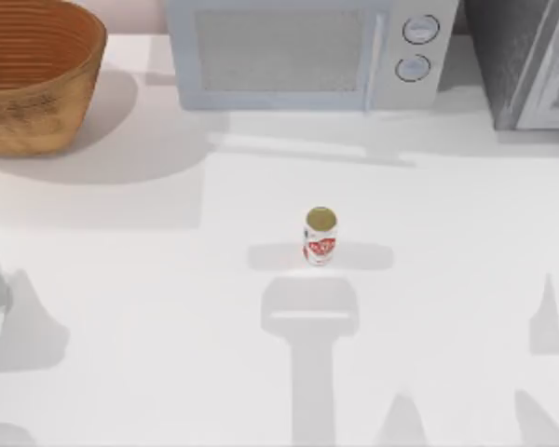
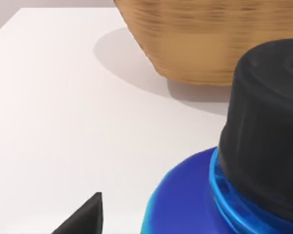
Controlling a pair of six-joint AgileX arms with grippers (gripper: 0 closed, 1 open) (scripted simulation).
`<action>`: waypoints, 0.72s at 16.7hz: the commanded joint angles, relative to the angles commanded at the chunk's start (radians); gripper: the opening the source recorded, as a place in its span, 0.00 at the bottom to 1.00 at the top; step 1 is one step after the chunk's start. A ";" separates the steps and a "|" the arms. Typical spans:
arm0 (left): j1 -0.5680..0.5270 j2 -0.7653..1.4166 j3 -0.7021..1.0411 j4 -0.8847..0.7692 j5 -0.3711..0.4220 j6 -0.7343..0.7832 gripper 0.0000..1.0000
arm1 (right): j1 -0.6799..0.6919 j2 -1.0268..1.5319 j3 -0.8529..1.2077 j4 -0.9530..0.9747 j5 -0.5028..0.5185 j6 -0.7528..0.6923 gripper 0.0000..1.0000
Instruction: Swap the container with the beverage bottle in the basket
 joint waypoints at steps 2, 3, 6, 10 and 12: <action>-0.018 0.007 0.022 -0.013 -0.017 -0.005 1.00 | 0.000 0.000 0.000 0.000 0.000 0.000 1.00; -0.020 0.008 0.025 -0.015 -0.020 -0.006 1.00 | 0.000 0.000 0.000 0.000 0.000 0.000 1.00; -0.020 0.008 0.025 -0.015 -0.020 -0.006 1.00 | 0.000 0.000 0.000 0.000 0.000 0.000 1.00; -0.020 0.008 0.025 -0.015 -0.020 -0.006 0.70 | 0.000 0.000 0.000 0.000 0.000 0.000 1.00; -0.020 0.008 0.025 -0.015 -0.020 -0.006 0.55 | 0.000 0.000 0.000 0.000 0.000 0.000 1.00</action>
